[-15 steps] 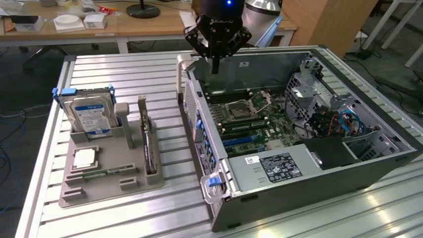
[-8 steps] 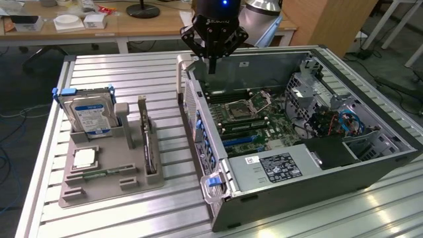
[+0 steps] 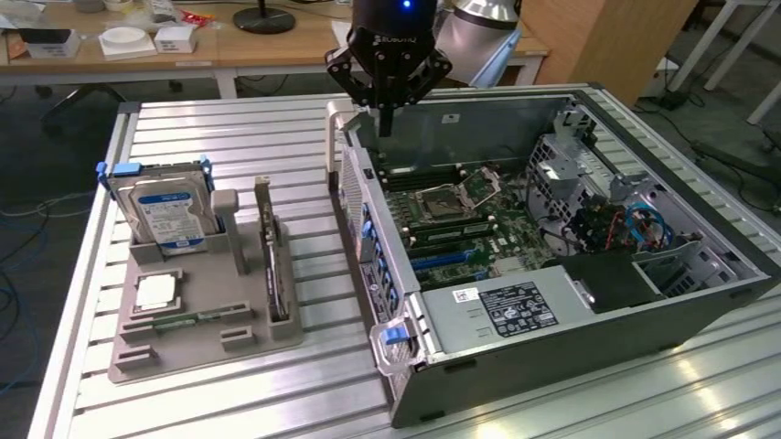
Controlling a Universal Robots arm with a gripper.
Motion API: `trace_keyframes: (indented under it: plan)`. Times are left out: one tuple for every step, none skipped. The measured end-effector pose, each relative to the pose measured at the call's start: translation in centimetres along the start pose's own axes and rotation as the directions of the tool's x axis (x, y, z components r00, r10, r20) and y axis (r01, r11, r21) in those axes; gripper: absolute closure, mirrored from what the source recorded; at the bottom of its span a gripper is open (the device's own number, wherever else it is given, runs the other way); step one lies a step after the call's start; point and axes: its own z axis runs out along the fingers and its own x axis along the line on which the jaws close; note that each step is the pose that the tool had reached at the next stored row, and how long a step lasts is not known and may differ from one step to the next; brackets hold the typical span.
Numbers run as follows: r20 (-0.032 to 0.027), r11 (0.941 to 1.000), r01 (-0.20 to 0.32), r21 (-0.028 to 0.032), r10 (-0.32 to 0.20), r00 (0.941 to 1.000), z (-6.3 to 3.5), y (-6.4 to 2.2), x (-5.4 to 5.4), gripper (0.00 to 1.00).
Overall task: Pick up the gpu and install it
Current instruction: 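Reach for the gpu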
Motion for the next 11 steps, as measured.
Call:
trace_keyframes:
  plan:
    - [-0.0001,1.0,0.0,0.0,0.0,1.0,0.0,-0.01,0.08,0.9]
    - [-0.0001,1.0,0.0,0.0,0.0,1.0,-0.01,-0.01,0.17,0.9]
    - [0.0,1.0,0.0,0.0001,0.0,1.0,-0.01,-0.02,0.26,0.9]
    - [0.0,1.0,0.0,0.0,0.0,1.0,-0.01,-0.03,0.35,0.9]
    - [-0.0001,1.0,0.0,0.0001,0.0,1.0,-0.01,-0.03,0.44,0.9]
    - [-0.0001,1.0,0.0,0.0001,0.0,1.0,-0.02,-0.04,0.53,0.9]
    - [-0.0001,1.0,0.0,0.0,0.0,1.0,-0.01,-0.05,0.63,0.9]
    - [-0.0001,1.0,0.0,0.0001,0.0,1.0,-0.02,-0.05,0.72,0.9]
    - [-0.0001,1.0,0.0,0.0001,0.0,1.0,-0.02,-0.06,0.82,0.9]
    - [-0.0001,1.0,0.0,0.0,0.0,1.0,-0.02,-0.07,0.91,0.9]
    - [0.0,1.0,0.0,0.0001,0.0,1.0,-0.02,-0.08,1.02,0.9]
